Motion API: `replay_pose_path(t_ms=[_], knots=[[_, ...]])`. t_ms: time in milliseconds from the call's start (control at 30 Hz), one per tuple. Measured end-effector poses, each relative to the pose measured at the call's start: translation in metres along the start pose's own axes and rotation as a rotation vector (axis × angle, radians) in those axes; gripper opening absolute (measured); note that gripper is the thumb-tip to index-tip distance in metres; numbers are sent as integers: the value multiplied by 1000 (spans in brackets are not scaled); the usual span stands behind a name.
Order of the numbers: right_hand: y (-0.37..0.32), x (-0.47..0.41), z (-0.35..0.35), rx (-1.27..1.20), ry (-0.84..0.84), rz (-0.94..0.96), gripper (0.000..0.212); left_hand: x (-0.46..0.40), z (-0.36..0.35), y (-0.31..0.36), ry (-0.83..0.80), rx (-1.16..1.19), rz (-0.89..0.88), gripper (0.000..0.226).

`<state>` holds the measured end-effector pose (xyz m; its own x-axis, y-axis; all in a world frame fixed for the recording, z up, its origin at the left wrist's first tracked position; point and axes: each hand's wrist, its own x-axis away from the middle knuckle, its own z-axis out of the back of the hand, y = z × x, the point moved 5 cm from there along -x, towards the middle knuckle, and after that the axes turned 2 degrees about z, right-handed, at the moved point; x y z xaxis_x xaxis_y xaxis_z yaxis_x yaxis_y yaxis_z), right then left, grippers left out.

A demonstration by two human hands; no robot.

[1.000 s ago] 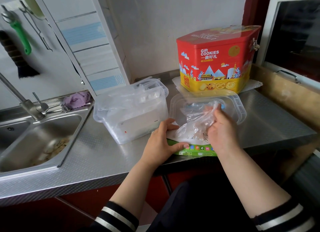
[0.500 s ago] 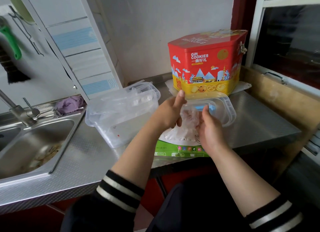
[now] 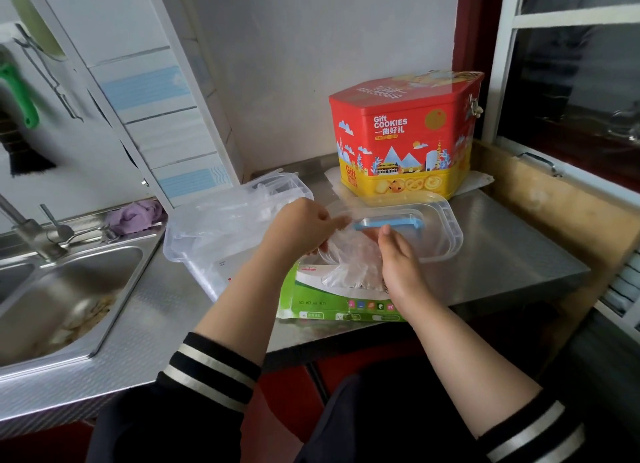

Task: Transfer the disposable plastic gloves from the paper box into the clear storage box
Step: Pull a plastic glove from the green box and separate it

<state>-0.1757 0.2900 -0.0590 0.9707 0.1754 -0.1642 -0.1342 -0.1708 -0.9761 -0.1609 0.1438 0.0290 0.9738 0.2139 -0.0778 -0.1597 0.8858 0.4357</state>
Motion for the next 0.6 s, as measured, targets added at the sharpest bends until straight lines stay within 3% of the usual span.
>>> replay_pose_path(t_ms=[133,233,300,433,500,600], knots=[[-4,6,-6,53,-117,26,27,7,-6,-24,-244,123,84,27],[-4,7,-7,98,-160,72,26,13,-8,-27,-305,188,134,10],[-4,9,-12,127,-201,110,22,16,-9,-21,-295,184,156,1],[-2,7,-17,159,-214,148,25,14,-20,-7,-229,-78,124,21],[-2,6,-16,197,-193,153,20,14,-25,-3,-111,-270,96,22],[1,3,-12,245,-133,157,19,25,-25,-8,80,-189,144,40]])
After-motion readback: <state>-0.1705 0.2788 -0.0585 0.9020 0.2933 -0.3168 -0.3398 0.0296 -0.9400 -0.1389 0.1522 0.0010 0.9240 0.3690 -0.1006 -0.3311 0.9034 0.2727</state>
